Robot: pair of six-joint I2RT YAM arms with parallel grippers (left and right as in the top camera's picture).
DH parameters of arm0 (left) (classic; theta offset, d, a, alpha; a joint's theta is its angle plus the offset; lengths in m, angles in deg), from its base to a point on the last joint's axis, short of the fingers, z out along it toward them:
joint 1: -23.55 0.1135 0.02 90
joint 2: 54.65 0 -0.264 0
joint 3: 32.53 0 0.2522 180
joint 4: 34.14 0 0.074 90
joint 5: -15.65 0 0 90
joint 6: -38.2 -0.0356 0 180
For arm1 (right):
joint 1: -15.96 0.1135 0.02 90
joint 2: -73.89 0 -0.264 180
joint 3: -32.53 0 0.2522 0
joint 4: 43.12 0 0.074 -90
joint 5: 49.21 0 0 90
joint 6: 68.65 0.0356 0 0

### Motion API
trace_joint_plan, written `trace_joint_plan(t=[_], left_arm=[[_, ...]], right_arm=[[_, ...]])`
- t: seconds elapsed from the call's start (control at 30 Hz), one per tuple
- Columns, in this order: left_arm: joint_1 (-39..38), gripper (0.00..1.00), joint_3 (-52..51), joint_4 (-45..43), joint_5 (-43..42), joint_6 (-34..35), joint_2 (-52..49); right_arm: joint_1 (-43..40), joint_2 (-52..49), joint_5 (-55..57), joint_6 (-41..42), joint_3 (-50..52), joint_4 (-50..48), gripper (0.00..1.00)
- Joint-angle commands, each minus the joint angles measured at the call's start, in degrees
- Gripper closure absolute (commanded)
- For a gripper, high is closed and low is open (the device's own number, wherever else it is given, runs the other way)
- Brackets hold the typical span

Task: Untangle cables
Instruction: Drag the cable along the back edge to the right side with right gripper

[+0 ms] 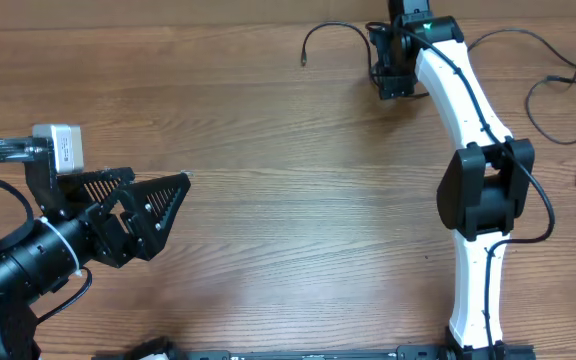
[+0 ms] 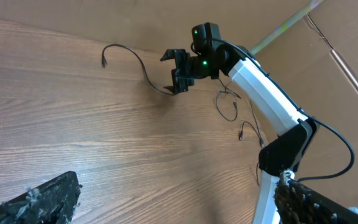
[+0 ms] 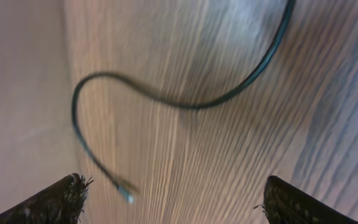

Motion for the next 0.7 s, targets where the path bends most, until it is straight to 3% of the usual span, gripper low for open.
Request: trace_joint_plan(t=[0.0, 0.23, 0.43, 0.57, 0.67], left_arm=[[0.2, 0.00, 0.8, -0.1, 1.0, -1.2, -0.2], [0.2, 0.00, 0.8, -0.1, 2.3, -1.2, -0.2], [0.2, 0.00, 0.8, 0.0, 2.3, -1.2, -0.3], [0.2, 0.00, 0.8, 0.0, 2.3, -1.2, -0.3], [0.2, 0.00, 0.8, 0.2, 2.3, -1.2, -0.3]], right_arm=[[-0.8, -2.4, 1.7, 3.2, -0.2, 0.4, 0.10], [-0.8, -5.4, 2.1, 3.2, -0.2, -0.3, 0.04], [-0.9, -7.8, 2.3, 3.2, -0.1, -0.3, 0.04], [-0.9, -8.9, 3.8, 3.2, 0.0, -1.6, 0.37], [-1.0, -9.0, 6.4, 3.2, 0.0, -2.4, 0.37]])
